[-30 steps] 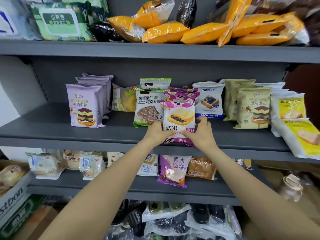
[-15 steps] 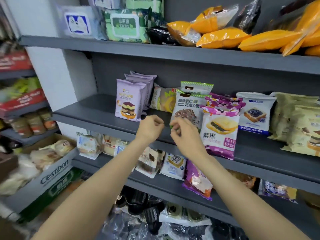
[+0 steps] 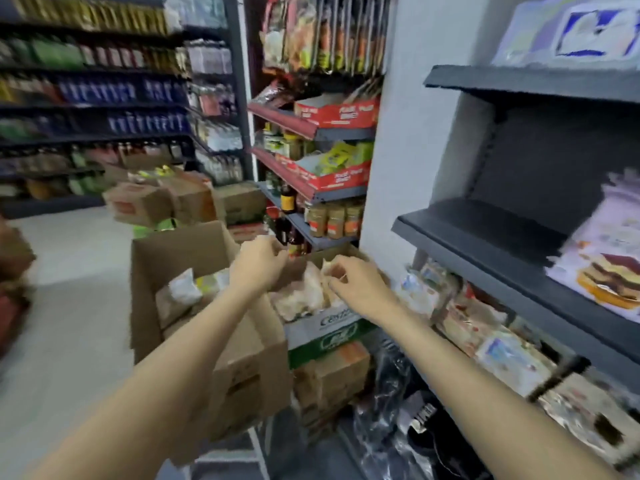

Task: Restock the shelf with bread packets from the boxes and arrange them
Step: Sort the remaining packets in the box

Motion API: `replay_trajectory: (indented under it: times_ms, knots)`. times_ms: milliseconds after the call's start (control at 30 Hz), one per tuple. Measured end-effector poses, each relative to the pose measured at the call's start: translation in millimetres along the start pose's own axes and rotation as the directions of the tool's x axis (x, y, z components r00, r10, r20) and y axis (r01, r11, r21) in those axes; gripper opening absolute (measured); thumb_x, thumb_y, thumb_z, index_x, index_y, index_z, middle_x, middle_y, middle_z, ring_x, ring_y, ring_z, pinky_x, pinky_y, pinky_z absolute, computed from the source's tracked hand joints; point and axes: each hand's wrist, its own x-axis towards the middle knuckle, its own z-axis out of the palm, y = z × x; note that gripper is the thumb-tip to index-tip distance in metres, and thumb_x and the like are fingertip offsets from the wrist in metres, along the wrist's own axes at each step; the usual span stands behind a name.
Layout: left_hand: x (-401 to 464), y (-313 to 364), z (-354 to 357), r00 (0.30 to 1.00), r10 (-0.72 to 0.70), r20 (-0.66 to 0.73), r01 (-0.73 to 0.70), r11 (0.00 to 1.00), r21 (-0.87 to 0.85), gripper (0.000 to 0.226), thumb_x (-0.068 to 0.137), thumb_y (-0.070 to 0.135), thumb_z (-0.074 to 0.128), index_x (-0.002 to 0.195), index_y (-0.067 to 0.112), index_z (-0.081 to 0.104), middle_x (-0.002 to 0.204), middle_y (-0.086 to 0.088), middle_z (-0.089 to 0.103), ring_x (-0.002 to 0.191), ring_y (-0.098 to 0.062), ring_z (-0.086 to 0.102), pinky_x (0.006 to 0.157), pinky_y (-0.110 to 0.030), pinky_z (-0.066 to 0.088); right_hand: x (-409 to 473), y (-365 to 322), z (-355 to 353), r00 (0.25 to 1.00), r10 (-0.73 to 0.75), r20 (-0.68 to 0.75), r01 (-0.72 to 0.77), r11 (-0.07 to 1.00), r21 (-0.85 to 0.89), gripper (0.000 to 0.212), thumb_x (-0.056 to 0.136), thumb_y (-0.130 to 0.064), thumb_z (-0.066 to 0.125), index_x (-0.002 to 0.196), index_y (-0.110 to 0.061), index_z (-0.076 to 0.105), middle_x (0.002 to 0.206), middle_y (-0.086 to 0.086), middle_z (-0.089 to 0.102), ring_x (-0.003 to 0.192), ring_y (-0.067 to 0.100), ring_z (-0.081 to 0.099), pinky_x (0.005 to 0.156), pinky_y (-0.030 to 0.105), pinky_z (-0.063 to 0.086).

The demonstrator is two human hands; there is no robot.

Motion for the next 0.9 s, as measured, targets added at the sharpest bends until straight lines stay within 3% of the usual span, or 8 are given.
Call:
replay_trajectory:
  times_ms: [167, 333, 433, 500, 567, 733, 833, 900]
  knots:
    - [62.1, -139.2, -26.1, 0.959, -0.281, 0.05, 0.279, 0.96, 0.035, 0.024, 0.088, 0.024, 0.053, 0.1, 0.009, 0.067, 0.104, -0.012, 0.069, 0.099, -0.03, 0.062, 0.079, -0.033, 0.048, 104.7, -60.3, 97.5, 0.984, -0.027, 0.178, 0.01, 0.995, 0.099, 0.023, 0.092, -0.013, 0.054, 0.113, -0.008, 0.06, 0.11, 0.008, 0.064, 0.103, 0.023, 0.059, 0.086, 0.033, 0.047]
    - [114.0, -232.9, -14.8, 0.869, -0.484, 0.1, 0.476, 0.874, 0.094, 0.034, 0.089, 0.016, 0.049, 0.117, -0.002, 0.055, 0.122, -0.021, 0.059, 0.118, -0.034, 0.052, 0.089, -0.033, 0.043, 194.1, -79.0, 184.5, 0.931, 0.122, 0.343, -0.173, 0.977, 0.122, 0.034, 0.093, -0.019, 0.054, 0.119, 0.002, 0.054, 0.12, 0.016, 0.057, 0.117, 0.03, 0.051, 0.096, 0.034, 0.04]
    - [144.8, -278.1, 8.0, 0.837, -0.531, 0.135, 0.512, 0.845, 0.153, 0.038, 0.091, 0.016, 0.051, 0.121, -0.006, 0.045, 0.127, -0.022, 0.052, 0.121, -0.035, 0.047, 0.089, -0.033, 0.039, 245.8, -74.4, 238.9, 0.846, 0.256, 0.468, -0.372, 0.912, 0.172, 0.026, 0.093, -0.025, 0.054, 0.11, -0.004, 0.057, 0.107, 0.007, 0.056, 0.105, 0.022, 0.055, 0.083, 0.02, 0.042]
    - [165.2, -310.1, 28.7, 0.798, -0.581, 0.161, 0.563, 0.813, 0.147, 0.051, 0.087, 0.024, 0.061, 0.125, -0.003, 0.039, 0.13, -0.02, 0.047, 0.122, -0.035, 0.047, 0.092, -0.035, 0.04, 278.5, -67.2, 283.4, 0.825, 0.28, 0.491, -0.401, 0.903, 0.158, 0.055, 0.087, -0.032, 0.061, 0.131, -0.005, 0.044, 0.131, 0.011, 0.051, 0.122, 0.029, 0.049, 0.098, 0.027, 0.041]
    - [184.7, -339.6, 50.1, 0.768, -0.61, 0.196, 0.589, 0.793, 0.158, 0.065, 0.083, 0.031, 0.067, 0.131, 0.002, 0.034, 0.133, -0.017, 0.042, 0.124, -0.034, 0.044, 0.097, -0.038, 0.04, 313.3, -52.7, 331.1, 0.816, 0.303, 0.493, -0.393, 0.915, 0.087, 0.078, 0.076, -0.042, 0.064, 0.14, -0.007, 0.036, 0.142, 0.014, 0.042, 0.129, 0.033, 0.04, 0.107, 0.039, 0.036]
    - [228.0, -398.4, 90.2, 0.721, -0.642, 0.261, 0.576, 0.764, 0.29, 0.098, 0.073, 0.041, 0.073, 0.147, 0.012, 0.015, 0.151, -0.009, 0.025, 0.137, -0.028, 0.031, 0.107, -0.04, 0.033, 380.0, -37.4, 399.7, 0.73, 0.465, 0.501, -0.534, 0.845, -0.005, 0.069, 0.088, -0.029, 0.058, 0.142, -0.002, 0.026, 0.144, 0.022, 0.033, 0.135, 0.035, 0.032, 0.105, 0.032, 0.03]
    - [240.4, -418.0, 106.0, 0.705, -0.639, 0.307, 0.54, 0.765, 0.351, 0.111, 0.076, 0.032, 0.073, 0.151, 0.014, -0.008, 0.16, -0.004, 0.001, 0.145, -0.026, 0.015, 0.113, -0.043, 0.026, 402.8, -24.5, 433.9, 0.693, 0.531, 0.488, -0.598, 0.801, -0.022, 0.074, 0.086, -0.04, 0.054, 0.141, 0.002, 0.03, 0.144, 0.02, 0.04, 0.132, 0.036, 0.038, 0.108, 0.038, 0.033]
    - [244.0, -424.3, 115.3, 0.696, -0.648, 0.308, 0.547, 0.757, 0.357, 0.111, 0.077, 0.033, 0.071, 0.15, 0.017, -0.012, 0.159, -0.001, 0.005, 0.143, -0.029, 0.015, 0.112, -0.046, 0.024, 406.5, -14.2, 449.1, 0.653, 0.557, 0.514, -0.616, 0.785, -0.067, 0.081, 0.079, -0.051, 0.058, 0.138, 0.001, 0.039, 0.141, 0.02, 0.044, 0.129, 0.037, 0.042, 0.106, 0.042, 0.037]
